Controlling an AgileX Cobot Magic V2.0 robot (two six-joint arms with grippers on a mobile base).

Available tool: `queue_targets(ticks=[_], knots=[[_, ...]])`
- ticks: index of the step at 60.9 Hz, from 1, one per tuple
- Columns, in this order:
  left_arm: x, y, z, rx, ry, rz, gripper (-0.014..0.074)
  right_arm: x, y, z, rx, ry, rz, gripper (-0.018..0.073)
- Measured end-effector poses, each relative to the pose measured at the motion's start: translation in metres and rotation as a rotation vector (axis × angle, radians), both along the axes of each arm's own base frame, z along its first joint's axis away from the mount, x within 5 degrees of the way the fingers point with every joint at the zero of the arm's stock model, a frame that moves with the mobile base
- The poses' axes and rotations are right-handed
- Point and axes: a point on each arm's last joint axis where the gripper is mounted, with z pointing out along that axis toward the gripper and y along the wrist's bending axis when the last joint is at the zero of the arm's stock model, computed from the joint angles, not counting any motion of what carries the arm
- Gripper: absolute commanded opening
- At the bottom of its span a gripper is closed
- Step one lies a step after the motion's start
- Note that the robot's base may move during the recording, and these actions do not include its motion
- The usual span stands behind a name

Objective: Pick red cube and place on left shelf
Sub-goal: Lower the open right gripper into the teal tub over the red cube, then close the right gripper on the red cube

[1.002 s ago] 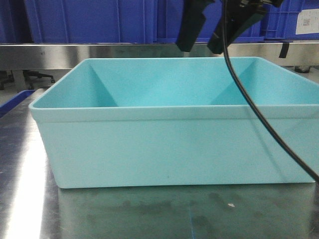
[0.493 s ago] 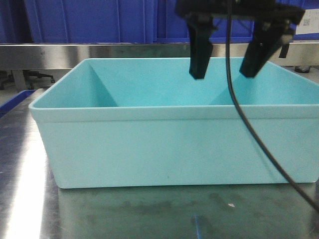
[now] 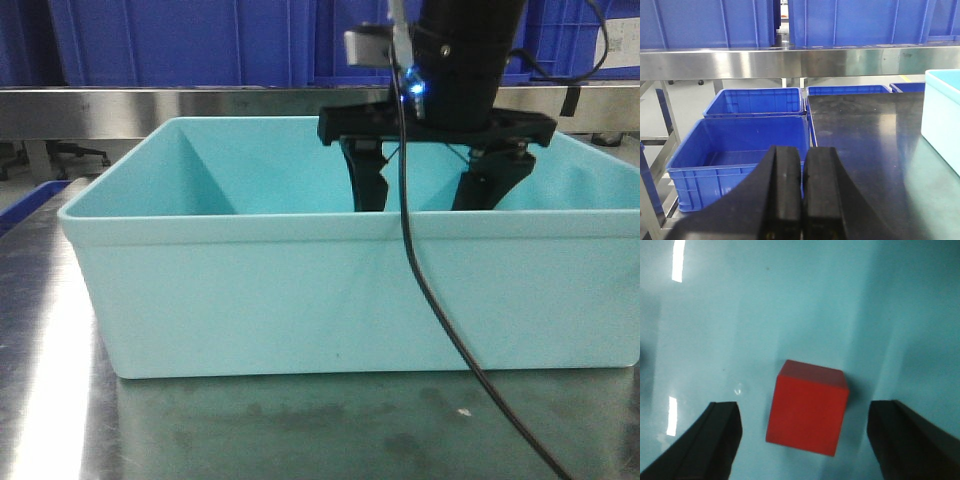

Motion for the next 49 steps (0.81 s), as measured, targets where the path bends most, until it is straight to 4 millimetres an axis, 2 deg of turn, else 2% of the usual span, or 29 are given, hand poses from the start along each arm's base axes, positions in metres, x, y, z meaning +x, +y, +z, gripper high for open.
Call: queue_targets(ticks=[20, 25, 32, 34, 39, 49], knots=[[0.0, 0.0, 0.0, 0.0, 0.0, 0.0, 0.0102, 0.008, 0.004, -0.017, -0.003, 0.004, -0.001, 0.0604], [0.0, 0.0, 0.0, 0.0, 0.0, 0.0, 0.0102, 0.008, 0.004, -0.02, -0.009, 0.015, -0.001, 0.054], [0.0, 0.0, 0.0, 0.0, 0.0, 0.0, 0.0102, 0.007, 0.004, -0.021, -0.015, 0.027, -0.001, 0.0386], [0.0, 0.0, 0.0, 0.0, 0.0, 0.0, 0.0102, 0.007, 0.004, -0.021, -0.016, 0.028, -0.001, 0.0312], [0.0, 0.0, 0.0, 0.0, 0.0, 0.0, 0.0102, 0.007, 0.004, -0.021, -0.016, 0.028, -0.001, 0.0227], [0.0, 0.0, 0.0, 0.0, 0.0, 0.0, 0.0102, 0.008, 0.005, -0.017, -0.015, 0.026, 0.0, 0.0192]])
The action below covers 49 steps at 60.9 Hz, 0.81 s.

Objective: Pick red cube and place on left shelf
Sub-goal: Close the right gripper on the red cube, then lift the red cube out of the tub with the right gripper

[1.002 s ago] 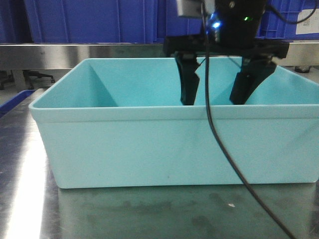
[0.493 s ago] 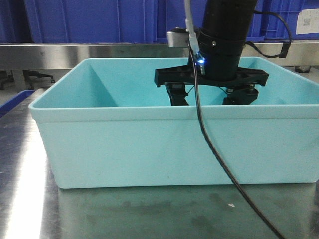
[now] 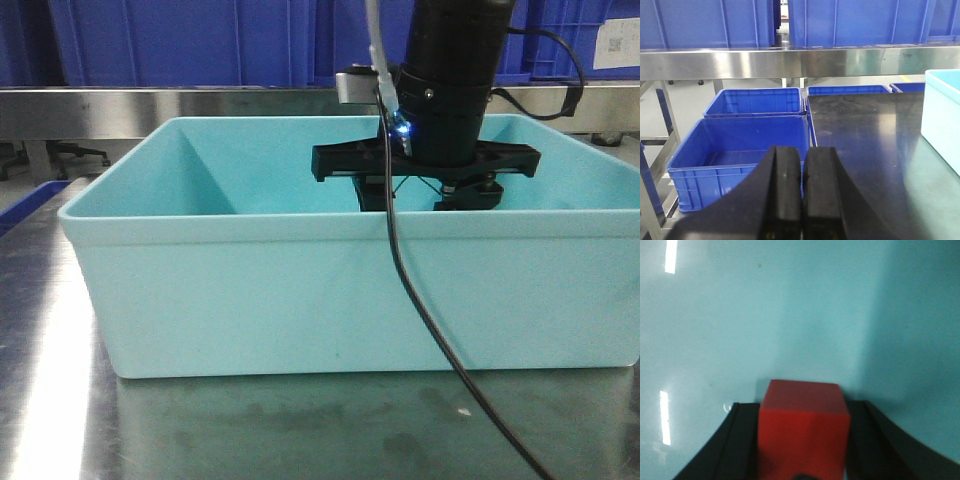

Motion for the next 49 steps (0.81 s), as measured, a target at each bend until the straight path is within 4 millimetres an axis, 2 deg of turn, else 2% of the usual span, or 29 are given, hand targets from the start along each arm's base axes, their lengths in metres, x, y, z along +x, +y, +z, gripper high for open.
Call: queue_targets(ticks=[8, 15, 22, 28, 34, 42, 49], knots=[[0.0, 0.0, 0.0, 0.0, 0.0, 0.0, 0.0102, 0.0, 0.0, 0.017, 0.02, -0.036, 0.0, 0.0192], [0.0, 0.0, 0.0, 0.0, 0.0, 0.0, 0.0102, -0.006, -0.003, 0.046, 0.057, -0.103, 0.001, 0.0192], [0.0, 0.0, 0.0, 0.0, 0.0, 0.0, 0.0102, -0.02, -0.012, 0.084, 0.089, -0.191, 0.009, 0.0192], [0.0, 0.0, 0.0, 0.0, 0.0, 0.0, 0.0102, -0.04, -0.025, 0.116, 0.102, -0.274, 0.015, 0.0192], [0.0, 0.0, 0.0, 0.0, 0.0, 0.0, 0.0102, -0.068, -0.044, 0.144, 0.109, -0.365, 0.019, 0.0192], [0.0, 0.0, 0.0, 0.0, 0.0, 0.0, 0.0102, -0.113, -0.073, 0.167, 0.115, -0.474, 0.021, 0.0192], [0.0, 0.0, 0.0, 0.0, 0.0, 0.0, 0.0102, -0.152, -0.096, 0.174, 0.139, -0.559, 0.021, 0.0192]])
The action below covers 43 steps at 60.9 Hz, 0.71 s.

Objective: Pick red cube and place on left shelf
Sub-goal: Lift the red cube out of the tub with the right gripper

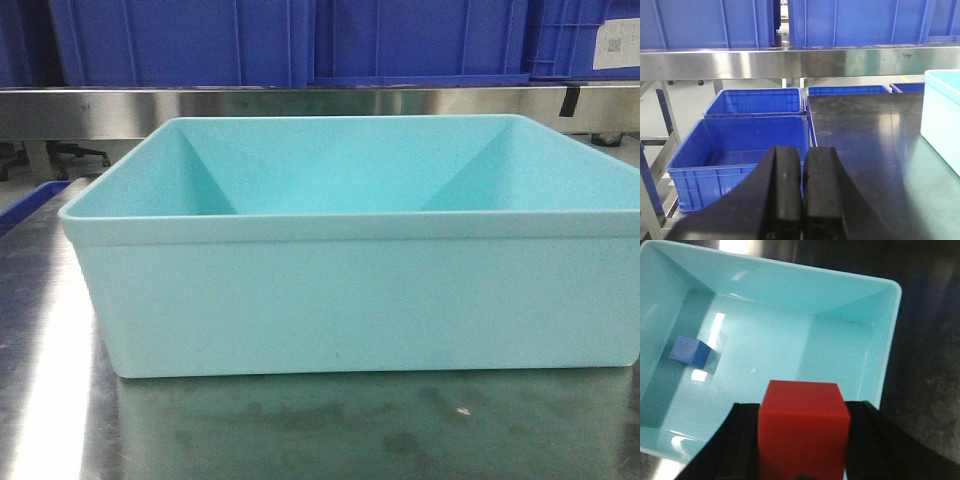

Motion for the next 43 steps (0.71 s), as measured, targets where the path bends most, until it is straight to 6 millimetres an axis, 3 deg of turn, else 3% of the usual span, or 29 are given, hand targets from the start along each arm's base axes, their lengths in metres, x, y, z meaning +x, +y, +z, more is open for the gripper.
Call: queue_targets(ticks=[12, 28, 36, 43], knots=[[0.0, 0.0, 0.0, 0.0, 0.0, 0.0, 0.0102, -0.071, -0.041, -0.007, 0.056, -0.165, 0.003, 0.0192], [0.0, 0.0, 0.0, 0.0, 0.0, 0.0, 0.0102, -0.156, -0.09, -0.046, 0.143, -0.403, -0.005, 0.0192], [0.0, 0.0, 0.0, 0.0, 0.0, 0.0, 0.0102, -0.18, -0.105, -0.07, 0.172, -0.487, -0.012, 0.0192], [0.0, 0.0, 0.0, 0.0, 0.0, 0.0, 0.0102, -0.188, -0.109, -0.084, 0.187, -0.514, -0.013, 0.0192]])
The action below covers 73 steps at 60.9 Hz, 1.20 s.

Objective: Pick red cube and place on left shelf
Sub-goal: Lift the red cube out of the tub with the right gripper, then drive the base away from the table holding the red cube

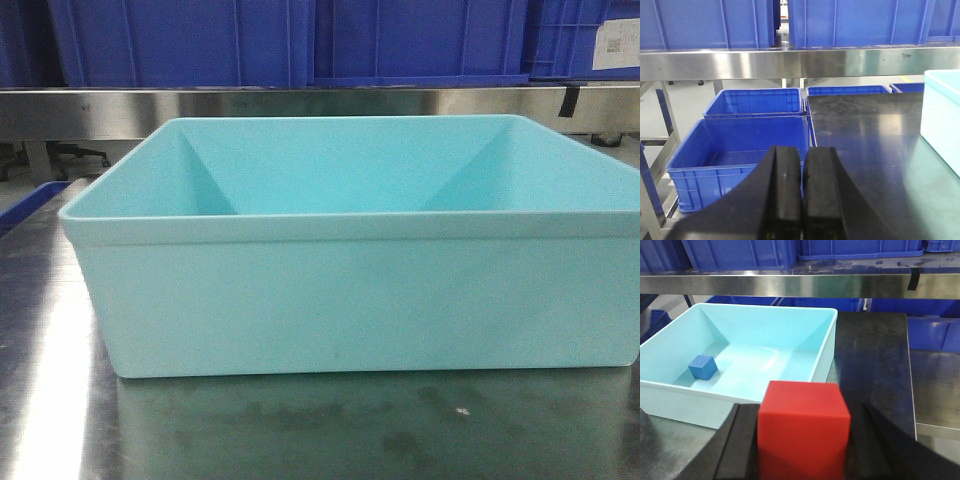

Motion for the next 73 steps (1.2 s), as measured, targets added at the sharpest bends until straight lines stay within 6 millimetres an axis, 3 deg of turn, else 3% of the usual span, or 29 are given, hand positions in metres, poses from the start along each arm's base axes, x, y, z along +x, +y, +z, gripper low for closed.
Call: queue_targets(ticks=[73], knots=[[0.0, 0.0, 0.0, 0.0, 0.0, 0.0, 0.0102, -0.0009, -0.0009, -0.0048, -0.002, -0.008, -0.003, 0.0192]])
